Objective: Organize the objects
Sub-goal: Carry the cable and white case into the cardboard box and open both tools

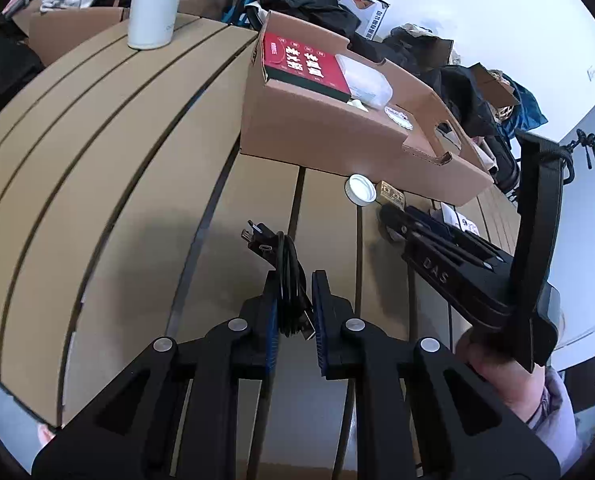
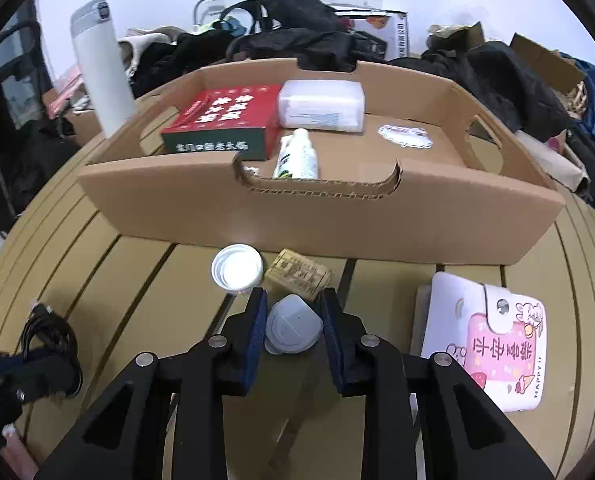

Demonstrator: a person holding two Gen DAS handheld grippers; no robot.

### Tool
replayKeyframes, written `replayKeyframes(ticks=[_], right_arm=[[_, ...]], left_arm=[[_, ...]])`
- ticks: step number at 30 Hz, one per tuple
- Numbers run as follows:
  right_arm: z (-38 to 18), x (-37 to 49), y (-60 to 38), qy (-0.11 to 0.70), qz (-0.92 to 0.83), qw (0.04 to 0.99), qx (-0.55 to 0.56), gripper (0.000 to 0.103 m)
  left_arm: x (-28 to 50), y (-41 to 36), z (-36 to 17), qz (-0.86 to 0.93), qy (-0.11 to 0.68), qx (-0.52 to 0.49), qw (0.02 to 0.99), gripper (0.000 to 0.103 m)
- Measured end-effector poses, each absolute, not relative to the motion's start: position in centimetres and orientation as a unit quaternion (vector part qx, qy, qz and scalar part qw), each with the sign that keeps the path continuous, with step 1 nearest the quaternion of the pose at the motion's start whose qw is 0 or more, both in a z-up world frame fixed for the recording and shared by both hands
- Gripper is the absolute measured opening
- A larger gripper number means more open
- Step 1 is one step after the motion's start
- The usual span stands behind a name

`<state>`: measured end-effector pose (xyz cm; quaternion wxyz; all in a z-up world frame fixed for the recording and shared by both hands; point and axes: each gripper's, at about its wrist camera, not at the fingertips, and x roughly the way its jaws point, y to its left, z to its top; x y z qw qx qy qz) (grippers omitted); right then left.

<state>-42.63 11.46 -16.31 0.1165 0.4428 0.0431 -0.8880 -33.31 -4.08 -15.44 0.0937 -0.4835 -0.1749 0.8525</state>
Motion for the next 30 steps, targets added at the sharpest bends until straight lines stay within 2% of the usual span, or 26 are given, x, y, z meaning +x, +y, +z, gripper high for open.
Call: replayKeyframes(ticks=[5,12,17,23,27,30], right_arm=[[-15.4,-40.1,13.1,0.029,-0.883,0.126,0.452,0.030],[-7.7,-31.2,16.7,0.009,-0.899,0.174,0.401,0.030],[-5.0,-25.4,19.7,-0.003,-0.903,0.185,0.389,0.030],[-2.5,-25.7,22.3,-0.025,-0.914,0.186,0.361,0.030],[-0.7,-30.2,22.9,-0.035,-0.913,0.206,0.350,0.030],[0.3,-36.1,22.8,-0.042,-0.909,0.216,0.353,0.030]], left_arm=[[-31.3,-3.5,-12.4,0.869,-0.155,-0.462,0.091,0.012],[-25.5,-2.1,-6.8,0.873,-0.146,-0.449,0.118,0.012],[-22.8,-0.2,-4.4,0.875,-0.141,-0.440,0.145,0.012],[-26.2,1.2,-1.9,0.871,-0.142,-0.439,0.171,0.012],[-31.5,2.0,0.9,0.874,-0.143,-0.419,0.201,0.012],[-37.9,3.0,0.8,0.860,-0.158,-0.434,0.216,0.012]])
